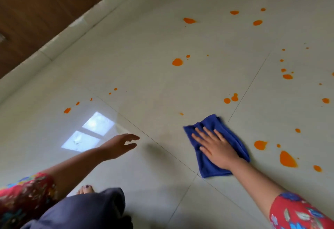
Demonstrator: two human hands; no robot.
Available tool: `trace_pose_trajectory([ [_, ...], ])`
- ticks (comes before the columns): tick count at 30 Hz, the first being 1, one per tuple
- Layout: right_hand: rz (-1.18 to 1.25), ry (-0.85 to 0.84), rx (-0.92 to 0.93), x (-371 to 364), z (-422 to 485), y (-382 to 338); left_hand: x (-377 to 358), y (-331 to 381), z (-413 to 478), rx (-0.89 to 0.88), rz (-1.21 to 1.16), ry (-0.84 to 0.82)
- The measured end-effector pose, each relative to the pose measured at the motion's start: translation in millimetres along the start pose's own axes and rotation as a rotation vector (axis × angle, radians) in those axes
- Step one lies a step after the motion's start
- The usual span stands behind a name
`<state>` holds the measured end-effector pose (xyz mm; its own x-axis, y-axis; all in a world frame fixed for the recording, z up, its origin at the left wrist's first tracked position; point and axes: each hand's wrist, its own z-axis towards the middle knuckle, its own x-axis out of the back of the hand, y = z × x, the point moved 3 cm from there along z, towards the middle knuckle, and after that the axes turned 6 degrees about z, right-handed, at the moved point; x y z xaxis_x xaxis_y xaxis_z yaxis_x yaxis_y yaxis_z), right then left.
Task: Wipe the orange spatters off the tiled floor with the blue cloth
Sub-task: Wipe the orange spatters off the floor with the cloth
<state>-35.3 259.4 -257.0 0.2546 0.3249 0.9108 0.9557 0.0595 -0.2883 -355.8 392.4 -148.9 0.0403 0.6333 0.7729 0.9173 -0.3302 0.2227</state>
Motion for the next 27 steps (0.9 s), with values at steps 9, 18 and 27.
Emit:
trace_pose_trajectory([
  [9,-0.265,-0.112,0.339,-14,11,-38,0,-33,53,-0.295,-0.031,0.203],
  [18,-0.021,0.009,-0.184,-19,100,-165,11,-66,131,-0.413,-0.055,0.283],
  [27,0.201,0.124,-0.836,11,139,-103,9,-78,149,-0.421,-0.243,0.26],
])
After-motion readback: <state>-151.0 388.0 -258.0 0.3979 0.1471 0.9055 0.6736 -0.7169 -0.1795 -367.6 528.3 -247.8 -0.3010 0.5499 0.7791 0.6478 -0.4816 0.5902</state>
